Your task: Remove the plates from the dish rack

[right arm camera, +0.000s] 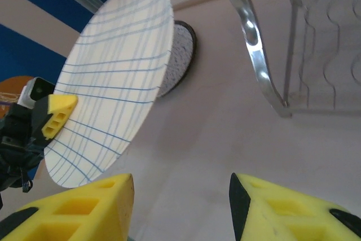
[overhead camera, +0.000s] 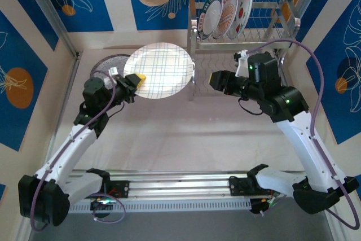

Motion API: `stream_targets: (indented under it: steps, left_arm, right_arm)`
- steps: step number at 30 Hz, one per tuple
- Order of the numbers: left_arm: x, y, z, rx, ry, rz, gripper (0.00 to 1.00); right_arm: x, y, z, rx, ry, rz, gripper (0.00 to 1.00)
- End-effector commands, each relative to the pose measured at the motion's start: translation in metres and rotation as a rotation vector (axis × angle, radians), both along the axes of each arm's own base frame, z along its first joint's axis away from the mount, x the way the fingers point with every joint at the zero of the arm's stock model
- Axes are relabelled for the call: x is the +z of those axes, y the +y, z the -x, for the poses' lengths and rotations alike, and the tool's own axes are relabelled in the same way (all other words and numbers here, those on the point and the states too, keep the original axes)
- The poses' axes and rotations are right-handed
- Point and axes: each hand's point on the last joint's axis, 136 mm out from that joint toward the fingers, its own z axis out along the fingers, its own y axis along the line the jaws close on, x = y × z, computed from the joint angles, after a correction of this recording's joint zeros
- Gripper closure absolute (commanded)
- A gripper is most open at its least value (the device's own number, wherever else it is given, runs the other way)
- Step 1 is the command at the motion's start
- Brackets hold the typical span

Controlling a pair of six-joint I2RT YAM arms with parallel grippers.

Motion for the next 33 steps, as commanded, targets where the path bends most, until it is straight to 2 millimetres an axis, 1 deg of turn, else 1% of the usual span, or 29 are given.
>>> stream_targets:
  steps: [1, 4, 7, 11, 15, 18, 21, 24, 28, 33]
  left_arm:
    - [0.011, 0.016, 0.006, 0.021, -0.053, -0.016, 0.92]
    - [0.003, 0.033, 0.004, 0.074, -0.036, -0.034, 0.92]
    - [-0.007, 0.048, 0.002, 0.131, -0.019, -0.057, 0.92]
    - [-0.02, 0.068, -0.001, 0.209, 0.002, -0.081, 0.92]
    - [-0.035, 0.084, -0.006, 0.285, 0.022, -0.119, 0.92]
    - [-0.047, 0.097, -0.009, 0.346, 0.032, -0.144, 0.92]
    - [-0.061, 0.109, -0.012, 0.401, 0.049, -0.177, 0.92]
    - [-0.074, 0.121, -0.015, 0.457, 0.061, -0.196, 0.92]
    - [-0.093, 0.133, -0.022, 0.496, 0.085, -0.221, 0.91]
    - [-0.105, 0.149, -0.034, 0.539, 0.086, -0.224, 0.91]
  right_arm:
    - [0.031, 0.008, -0.001, 0.037, -0.217, 0.019, 0.51]
    - [0.043, 0.023, 0.004, 0.098, -0.356, 0.044, 0.5]
    - [0.054, 0.038, 0.01, 0.156, -0.468, 0.075, 0.48]
    - [0.063, 0.056, 0.018, 0.232, -0.562, 0.109, 0.46]
    - [0.07, 0.073, 0.032, 0.323, -0.671, 0.134, 0.44]
    - [0.07, 0.081, 0.039, 0.369, -0.729, 0.139, 0.42]
    - [0.067, 0.089, 0.046, 0.409, -0.781, 0.158, 0.41]
    - [0.066, 0.096, 0.052, 0.419, -0.848, 0.184, 0.38]
    - [0.067, 0.104, 0.053, 0.413, -0.909, 0.191, 0.33]
    - [0.066, 0.116, 0.054, 0.411, -0.935, 0.194, 0.27]
